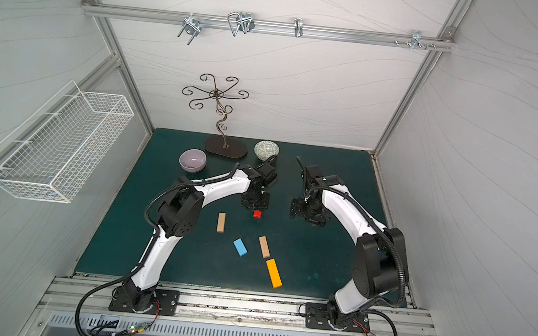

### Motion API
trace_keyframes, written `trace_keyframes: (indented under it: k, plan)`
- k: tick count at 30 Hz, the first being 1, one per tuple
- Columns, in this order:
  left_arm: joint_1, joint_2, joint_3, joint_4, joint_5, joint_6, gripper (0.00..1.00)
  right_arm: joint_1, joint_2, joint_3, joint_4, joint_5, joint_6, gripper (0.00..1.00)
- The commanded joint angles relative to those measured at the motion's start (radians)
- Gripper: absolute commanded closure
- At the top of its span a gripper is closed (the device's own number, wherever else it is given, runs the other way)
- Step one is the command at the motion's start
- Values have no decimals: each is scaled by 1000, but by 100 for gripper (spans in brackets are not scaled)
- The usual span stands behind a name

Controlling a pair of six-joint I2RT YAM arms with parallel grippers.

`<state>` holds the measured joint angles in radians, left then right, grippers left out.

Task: Assemble the letter t with building blocks
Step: Adjust the building block at the center of the board.

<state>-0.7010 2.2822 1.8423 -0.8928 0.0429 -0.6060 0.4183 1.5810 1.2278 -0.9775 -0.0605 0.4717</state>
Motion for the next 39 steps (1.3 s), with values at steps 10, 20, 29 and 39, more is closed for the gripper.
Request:
trace_keyframes:
  k: [10, 20, 29, 39]
  plan:
    - [-12, 72, 69, -57, -23, -15, 73, -6, -22, 21, -28, 5, -7, 15]
    - [-11, 79, 58, -57, -17, -35, 55, -6, -20, 18, -21, -4, -4, 15]
    - [-11, 48, 60, -64, -2, -40, 44, -6, -21, 15, -20, -4, -3, 15]
    - [2, -55, 23, -53, -12, -55, 46, -6, -26, 1, -4, -14, 2, 15]
